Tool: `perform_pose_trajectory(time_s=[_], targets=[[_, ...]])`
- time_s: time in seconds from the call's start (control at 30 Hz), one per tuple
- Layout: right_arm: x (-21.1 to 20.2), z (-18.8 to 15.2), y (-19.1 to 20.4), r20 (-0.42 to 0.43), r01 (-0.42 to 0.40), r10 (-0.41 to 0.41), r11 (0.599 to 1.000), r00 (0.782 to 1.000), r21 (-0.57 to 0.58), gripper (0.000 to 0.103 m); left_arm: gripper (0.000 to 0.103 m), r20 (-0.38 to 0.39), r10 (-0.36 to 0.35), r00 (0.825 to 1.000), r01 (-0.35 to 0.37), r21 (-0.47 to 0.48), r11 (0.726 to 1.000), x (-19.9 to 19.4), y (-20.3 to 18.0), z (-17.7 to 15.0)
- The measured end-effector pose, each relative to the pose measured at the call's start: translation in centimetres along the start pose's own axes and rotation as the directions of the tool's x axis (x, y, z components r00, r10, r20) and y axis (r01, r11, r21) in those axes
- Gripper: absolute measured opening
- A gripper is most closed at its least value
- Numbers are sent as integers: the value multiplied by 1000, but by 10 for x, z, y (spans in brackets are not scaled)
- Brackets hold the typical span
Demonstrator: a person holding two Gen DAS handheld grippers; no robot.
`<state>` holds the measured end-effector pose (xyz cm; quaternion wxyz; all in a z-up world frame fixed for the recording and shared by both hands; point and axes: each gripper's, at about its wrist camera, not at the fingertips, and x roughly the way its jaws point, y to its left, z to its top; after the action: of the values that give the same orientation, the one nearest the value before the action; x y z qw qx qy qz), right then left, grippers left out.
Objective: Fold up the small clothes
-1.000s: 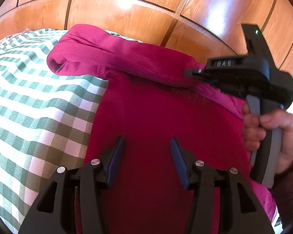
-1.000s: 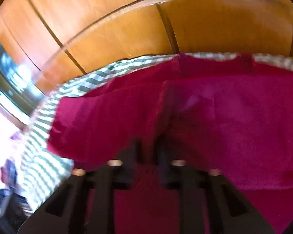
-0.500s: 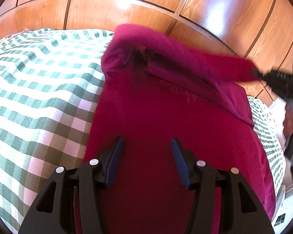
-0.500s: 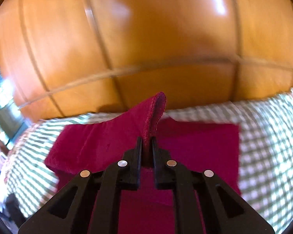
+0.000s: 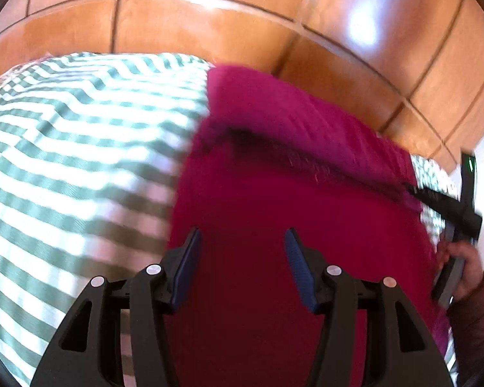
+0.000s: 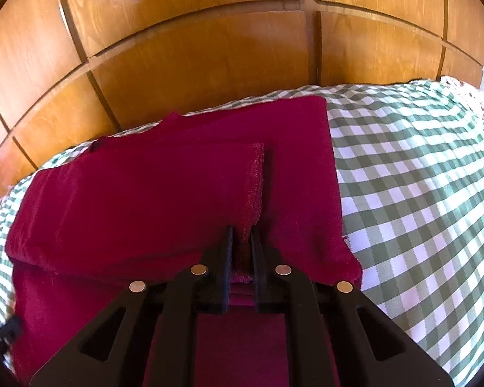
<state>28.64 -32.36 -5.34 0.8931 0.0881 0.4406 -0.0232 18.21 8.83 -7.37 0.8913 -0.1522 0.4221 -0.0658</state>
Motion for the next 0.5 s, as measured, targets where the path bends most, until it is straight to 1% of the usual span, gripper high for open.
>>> perform_pose_trajectory(time_s=[0.03, 0.1, 0.13, 0.2, 0.23, 0.3, 0.37, 0.4, 0.43, 0.5], targets=[[-5, 1, -2, 5, -9, 8, 1000, 1000, 11, 21, 54, 15, 4, 1000, -4, -13, 1000, -3, 4, 7], [-22, 3, -4, 62, -11, 10, 1000, 998, 25, 61, 54, 47, 7, 999, -5, -43, 999, -7, 15, 28], [-32, 5, -2, 104, -13, 11, 1000, 995, 23, 64, 53, 56, 12, 998, -9, -47, 999, -7, 17, 35], [-38, 9, 5, 123, -35, 33, 999, 992, 7, 65, 52, 86, 38, 996, -34, -43, 999, -3, 17, 57], [-40, 12, 10, 126, -47, 47, 999, 991, -4, 65, 52, 97, 36, 995, -33, -37, 999, 0, 16, 65], [-37, 16, 25, 122, -68, 72, 997, 990, -43, 65, 48, 118, 38, 992, -36, -15, 999, 7, 7, 84], [-28, 19, 39, 110, -70, 79, 994, 991, -83, 65, 47, 138, 43, 990, -46, 19, 999, 14, -5, 98], [-23, 19, 44, 102, -66, 76, 993, 992, -101, 65, 47, 138, 36, 990, -41, 37, 998, 20, -14, 106], [-16, 18, 50, 87, -63, 73, 991, 993, -119, 65, 47, 115, 20, 993, -27, 55, 998, 31, -22, 112], [-1, 11, 56, 45, -52, 59, 987, 997, -152, 65, 47, 72, 43, 996, -49, 72, 996, 53, -31, 112]])
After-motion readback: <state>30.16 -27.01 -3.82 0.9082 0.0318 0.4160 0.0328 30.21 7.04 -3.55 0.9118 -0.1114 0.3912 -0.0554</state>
